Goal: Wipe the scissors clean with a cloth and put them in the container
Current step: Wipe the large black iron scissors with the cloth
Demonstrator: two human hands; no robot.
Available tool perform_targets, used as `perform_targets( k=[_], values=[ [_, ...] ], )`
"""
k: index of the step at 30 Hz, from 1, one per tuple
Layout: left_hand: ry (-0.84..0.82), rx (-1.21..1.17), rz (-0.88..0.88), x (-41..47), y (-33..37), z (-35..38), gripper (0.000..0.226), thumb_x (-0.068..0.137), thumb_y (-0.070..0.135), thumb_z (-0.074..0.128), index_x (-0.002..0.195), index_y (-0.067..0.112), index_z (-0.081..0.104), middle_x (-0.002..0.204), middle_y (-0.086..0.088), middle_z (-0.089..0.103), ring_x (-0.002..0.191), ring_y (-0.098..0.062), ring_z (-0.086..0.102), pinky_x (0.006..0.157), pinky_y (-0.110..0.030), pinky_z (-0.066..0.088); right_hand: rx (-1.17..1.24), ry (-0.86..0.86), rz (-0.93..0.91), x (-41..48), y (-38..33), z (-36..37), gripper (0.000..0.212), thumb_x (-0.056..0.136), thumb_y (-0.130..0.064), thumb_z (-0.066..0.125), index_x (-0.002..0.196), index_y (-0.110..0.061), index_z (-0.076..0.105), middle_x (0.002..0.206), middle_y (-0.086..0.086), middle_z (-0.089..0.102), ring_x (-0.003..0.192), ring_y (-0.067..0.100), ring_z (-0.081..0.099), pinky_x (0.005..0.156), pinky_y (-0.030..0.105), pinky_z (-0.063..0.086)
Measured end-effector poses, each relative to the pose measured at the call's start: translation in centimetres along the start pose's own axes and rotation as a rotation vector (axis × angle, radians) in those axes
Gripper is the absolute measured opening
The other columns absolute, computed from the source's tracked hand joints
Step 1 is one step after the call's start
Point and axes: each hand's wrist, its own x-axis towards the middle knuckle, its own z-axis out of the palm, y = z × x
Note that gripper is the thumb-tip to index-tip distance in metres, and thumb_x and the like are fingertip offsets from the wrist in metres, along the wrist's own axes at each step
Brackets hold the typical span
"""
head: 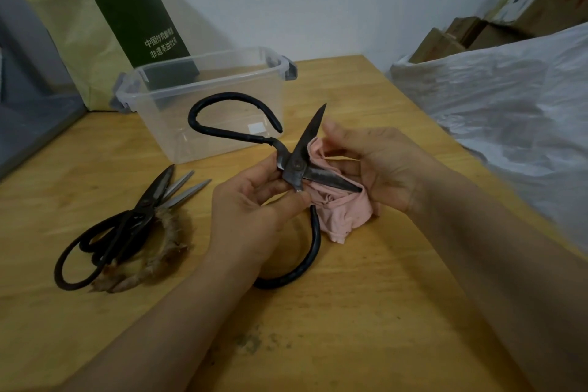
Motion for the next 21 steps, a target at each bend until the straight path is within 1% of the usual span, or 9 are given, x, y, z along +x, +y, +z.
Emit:
perform_targets(
  k=[4,7,9,11,13,14,15,18,21],
  values=[
    [-0.009,0.004,0.001,0.15,-0.11,0.06,0.049,0.066,-0.016,0.071,0.099,0.019,0.066,0.085,0.011,0.074,0.076,-0.004,0.068,0.069,-0.016,0.054,-0.09,0.058,-0.09,0.13,0.46,0.25,0.04,0.047,-0.006,0.077,0.084,-0.002,0.063,0.068,0.012,0.069,0.057,0.018,0.068,0.051,0.026,0.056],
    [-0.01,-0.001,0.011,0.14,-0.13,-0.01,0.048,0.066,-0.017,0.07,0.098,0.019,0.067,0.086,0.009,0.075,0.076,-0.005,0.069,0.069,-0.018,0.055,-0.221,0.08,-0.133,0.29,0.59,0.18,0.037,0.05,-0.01,0.08,0.084,-0.003,0.067,0.076,0.013,0.072,0.066,0.021,0.07,0.062,0.031,0.06],
    [-0.015,0.001,0.017,0.09,-0.09,-0.04,0.047,0.067,-0.016,0.07,0.097,0.02,0.067,0.086,0.009,0.074,0.077,-0.005,0.069,0.069,-0.018,0.054,-0.382,0.128,-0.161,0.08,0.53,0.43,0.03,0.053,-0.02,0.083,0.079,-0.009,0.07,0.077,0.011,0.073,0.072,0.021,0.071,0.067,0.031,0.06],
    [-0.013,-0.004,0.017,0.07,-0.08,-0.08,0.047,0.067,-0.015,0.07,0.096,0.022,0.067,0.086,0.01,0.075,0.078,-0.005,0.069,0.069,-0.017,0.054,-0.538,0.15,-0.184,-0.28,0.43,0.66,0.033,0.053,-0.035,0.081,0.074,-0.011,0.072,0.068,0.005,0.071,0.061,0.013,0.068,0.057,0.025,0.057],
    [-0.009,-0.004,0.017,0.08,-0.15,-0.12,0.047,0.068,-0.015,0.07,0.095,0.023,0.067,0.086,0.011,0.074,0.078,-0.005,0.069,0.07,-0.017,0.054,-0.619,0.143,-0.182,-0.58,0.19,0.76,0.032,0.065,-0.036,0.078,0.073,-0.007,0.071,0.049,-0.002,0.063,0.036,0.001,0.054,0.036,0.015,0.043],
    [-0.009,0.001,0.018,0.06,-0.15,-0.13,0.048,0.068,-0.016,0.07,0.095,0.023,0.067,0.086,0.011,0.074,0.078,-0.005,0.069,0.071,-0.018,0.055,-0.625,0.129,-0.171,-0.64,0.12,0.71,0.028,0.072,-0.033,0.076,0.073,-0.005,0.071,0.044,-0.004,0.06,0.03,0.001,0.049,0.032,0.011,0.036],
    [-0.009,0.006,0.021,0.04,-0.16,-0.14,0.048,0.069,-0.017,0.069,0.095,0.023,0.066,0.085,0.011,0.074,0.078,-0.005,0.069,0.071,-0.018,0.055,-0.602,0.106,-0.157,-0.68,0.08,0.68,0.024,0.075,-0.029,0.074,0.072,-0.005,0.071,0.044,-0.003,0.061,0.033,0.001,0.05,0.034,0.011,0.037],
    [-0.011,0.007,0.024,0.05,-0.2,-0.16,0.05,0.069,-0.019,0.068,0.094,0.024,0.066,0.084,0.012,0.074,0.077,-0.004,0.068,0.069,-0.017,0.054,-0.451,0.042,-0.131,-0.32,0.37,0.58,0.014,0.075,-0.021,0.074,0.068,-0.009,0.072,0.06,0.005,0.07,0.053,0.011,0.063,0.052,0.018,0.053],
    [-0.029,0.016,0.035,0.07,-0.16,-0.18,0.05,0.069,-0.019,0.067,0.095,0.024,0.066,0.085,0.012,0.074,0.077,-0.005,0.069,0.07,-0.018,0.055,-0.316,0.038,-0.113,-0.05,0.4,0.48,0.007,0.072,-0.009,0.074,0.074,-0.003,0.071,0.063,0.01,0.07,0.054,0.014,0.065,0.053,0.02,0.055]
  ],
)
